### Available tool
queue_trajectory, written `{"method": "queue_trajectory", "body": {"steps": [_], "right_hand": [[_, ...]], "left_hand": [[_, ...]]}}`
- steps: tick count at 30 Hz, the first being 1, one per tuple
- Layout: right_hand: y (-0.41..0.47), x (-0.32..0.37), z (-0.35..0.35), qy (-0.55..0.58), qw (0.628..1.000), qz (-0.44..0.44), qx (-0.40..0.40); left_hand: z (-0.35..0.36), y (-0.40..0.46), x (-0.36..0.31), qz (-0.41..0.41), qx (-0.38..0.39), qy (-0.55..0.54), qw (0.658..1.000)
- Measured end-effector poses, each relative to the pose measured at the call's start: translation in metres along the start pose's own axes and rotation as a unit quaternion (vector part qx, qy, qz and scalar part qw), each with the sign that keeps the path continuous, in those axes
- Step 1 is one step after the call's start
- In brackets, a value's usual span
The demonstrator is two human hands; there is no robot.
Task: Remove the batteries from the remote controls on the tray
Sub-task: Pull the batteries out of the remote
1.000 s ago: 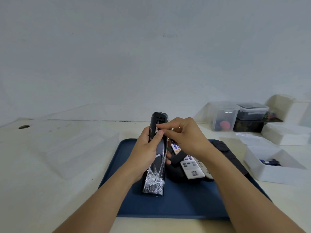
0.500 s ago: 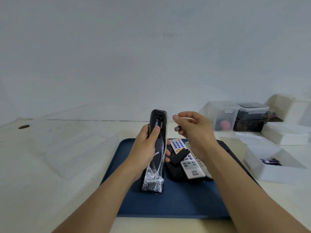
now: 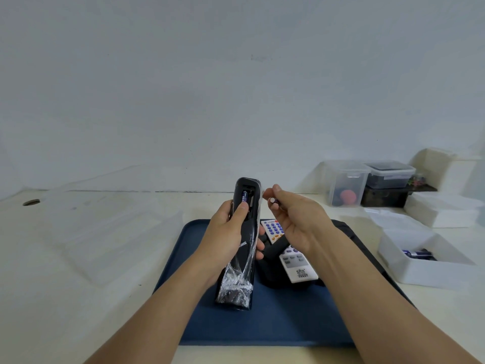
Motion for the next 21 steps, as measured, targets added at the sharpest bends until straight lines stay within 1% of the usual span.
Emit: {"method": "queue_trajectory", "body": {"steps": [3,5,8,11,15,18,19,20,21], "right_hand": [[-0.005,0.005,0.002,-0.013,1.000,-0.014,0.011],[-0.008,0.009,0.004,-0.032,0.998,-0.042,0.017],[-0.013,0.016,0.004,-0.061,0.994,-0.093,0.004],[-0.013,0.019,0.007,-0.088,0.988,-0.124,0.038],[-0.014,0.029,0.010,-0.196,0.959,-0.187,0.086],[-0.017,0.043,0.010,-0.311,0.908,-0.270,0.074],[-0.018,0.045,0.010,-0.335,0.896,-0.281,0.076],[-0.018,0.047,0.009,-0.343,0.894,-0.279,0.081],[-0.018,0.047,0.008,-0.338,0.899,-0.266,0.088]], "left_hand": [[-0.001,0.001,0.000,-0.003,-0.005,0.000,1.000],[-0.001,0.002,0.000,-0.006,-0.008,0.001,1.000],[-0.001,0.004,0.002,-0.009,-0.007,0.006,1.000],[-0.001,0.004,0.002,-0.008,-0.010,0.007,1.000],[-0.001,0.003,0.000,-0.005,-0.008,0.016,1.000],[-0.002,0.003,-0.001,0.004,-0.005,0.039,0.999],[-0.003,0.003,-0.002,0.009,-0.006,0.047,0.999],[-0.003,0.004,-0.002,0.014,-0.006,0.054,0.998],[-0.003,0.004,-0.002,0.019,-0.006,0.060,0.998]]}}
Point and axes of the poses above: each hand's wrist, its own y-axis towards the middle knuckle, its own z-axis out of the palm, x = y × z, the point moved 5 cm from there along y, towards the middle knuckle, and after that the axes turned 1 degree about -y, right-handed, at the moved point
